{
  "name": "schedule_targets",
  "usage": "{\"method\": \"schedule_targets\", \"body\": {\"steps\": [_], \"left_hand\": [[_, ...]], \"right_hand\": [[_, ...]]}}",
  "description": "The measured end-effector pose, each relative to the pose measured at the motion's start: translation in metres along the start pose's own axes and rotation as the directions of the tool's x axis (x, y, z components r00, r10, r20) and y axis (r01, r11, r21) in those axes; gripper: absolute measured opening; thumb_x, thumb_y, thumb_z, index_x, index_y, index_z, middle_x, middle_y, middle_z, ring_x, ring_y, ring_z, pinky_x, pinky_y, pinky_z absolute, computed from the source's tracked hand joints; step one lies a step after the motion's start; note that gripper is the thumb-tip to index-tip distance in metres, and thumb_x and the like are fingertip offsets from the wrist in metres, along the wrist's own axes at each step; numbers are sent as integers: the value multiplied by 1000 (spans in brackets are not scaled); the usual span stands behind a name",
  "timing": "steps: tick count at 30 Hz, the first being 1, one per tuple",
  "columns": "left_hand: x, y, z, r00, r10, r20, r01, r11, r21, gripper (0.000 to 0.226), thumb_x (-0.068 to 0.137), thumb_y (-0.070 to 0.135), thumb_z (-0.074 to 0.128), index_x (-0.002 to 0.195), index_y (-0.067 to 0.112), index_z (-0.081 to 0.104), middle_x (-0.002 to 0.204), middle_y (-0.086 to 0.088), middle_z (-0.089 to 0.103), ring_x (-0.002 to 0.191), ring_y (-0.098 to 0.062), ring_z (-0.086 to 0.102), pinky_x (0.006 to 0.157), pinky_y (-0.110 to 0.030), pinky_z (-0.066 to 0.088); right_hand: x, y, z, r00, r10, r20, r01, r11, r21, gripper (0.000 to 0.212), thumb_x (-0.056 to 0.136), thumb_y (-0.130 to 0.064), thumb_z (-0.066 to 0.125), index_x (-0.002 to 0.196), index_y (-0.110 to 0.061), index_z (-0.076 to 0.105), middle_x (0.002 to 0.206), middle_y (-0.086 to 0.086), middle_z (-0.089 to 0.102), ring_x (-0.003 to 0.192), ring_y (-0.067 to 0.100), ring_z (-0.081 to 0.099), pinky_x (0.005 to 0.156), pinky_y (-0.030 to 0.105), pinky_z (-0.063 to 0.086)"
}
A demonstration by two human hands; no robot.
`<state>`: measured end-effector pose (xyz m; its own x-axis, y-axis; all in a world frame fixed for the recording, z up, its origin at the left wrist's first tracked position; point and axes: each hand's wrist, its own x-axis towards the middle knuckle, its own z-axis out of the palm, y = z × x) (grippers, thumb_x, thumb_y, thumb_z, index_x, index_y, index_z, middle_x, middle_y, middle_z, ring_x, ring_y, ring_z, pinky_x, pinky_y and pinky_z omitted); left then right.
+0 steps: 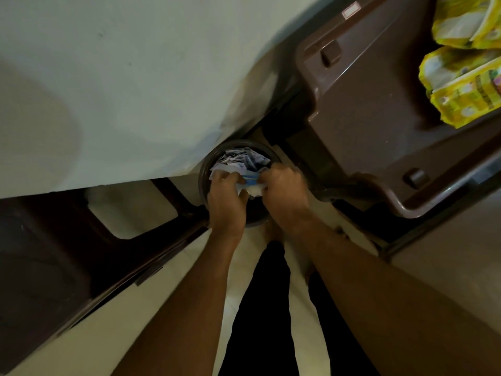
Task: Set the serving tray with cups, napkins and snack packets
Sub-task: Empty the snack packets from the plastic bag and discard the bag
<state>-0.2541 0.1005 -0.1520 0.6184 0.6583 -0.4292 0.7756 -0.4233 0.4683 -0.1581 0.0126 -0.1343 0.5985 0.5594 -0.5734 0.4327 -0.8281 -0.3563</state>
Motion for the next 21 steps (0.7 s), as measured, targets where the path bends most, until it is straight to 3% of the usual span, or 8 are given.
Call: {"method": "schedule_targets", "body": {"steps": [2,5,8,10,13,15,21], "left_hand": [[-1,-5,9,999,-53,-4,53,998,-23,20,90,-5,69,109,2,71,122,-13,56,102,-32,62,88,-31,53],[4,-11,18,991,-121,53,122,993,-3,32,92,-6,63,122,3,69,119,-20,65,107,-39,66,94,-52,56],[7,-15,23,973,-166,164,173,984,-32,46,97,-3,62,143,4,57,133,-23,65,126,-40,62,105,-53,52],[5,-17,26,959,-182,219,194,981,-32,46,97,-5,62,142,3,56,135,-22,65,129,-39,61,107,-53,51],[4,-20,28,952,-203,230,217,975,-37,43,96,-6,62,139,0,58,135,-22,65,127,-40,62,107,-53,51],[4,-16,26,953,-199,228,211,977,-28,46,96,-4,64,141,0,57,138,-22,64,129,-39,61,108,-53,51],[5,15,7,980,-80,183,82,997,-3,55,101,7,65,153,5,48,150,-16,56,141,-33,52,117,-47,46]], "right_hand": [[4,0,9,998,2,57,-2,1000,-6,30,95,-3,62,121,-11,74,130,15,61,110,36,67,94,42,58],[10,1,22,993,17,121,-19,1000,14,38,95,-1,62,131,-13,69,145,18,48,118,37,63,104,41,53],[16,6,32,976,21,217,-29,999,36,41,96,1,60,135,-9,63,142,19,52,124,38,60,106,40,48],[16,10,35,964,28,263,-50,996,75,36,96,1,59,131,-7,64,137,19,58,125,38,60,105,40,48],[9,14,37,971,36,237,-64,992,112,30,96,0,58,125,-5,65,133,20,62,123,37,60,102,40,47],[4,16,36,977,29,210,-58,989,136,37,95,3,57,131,-3,62,136,21,60,124,38,59,102,38,46],[-3,12,8,997,-2,72,-15,971,238,28,98,-1,53,123,0,68,127,23,64,114,36,63,92,34,47]]}}
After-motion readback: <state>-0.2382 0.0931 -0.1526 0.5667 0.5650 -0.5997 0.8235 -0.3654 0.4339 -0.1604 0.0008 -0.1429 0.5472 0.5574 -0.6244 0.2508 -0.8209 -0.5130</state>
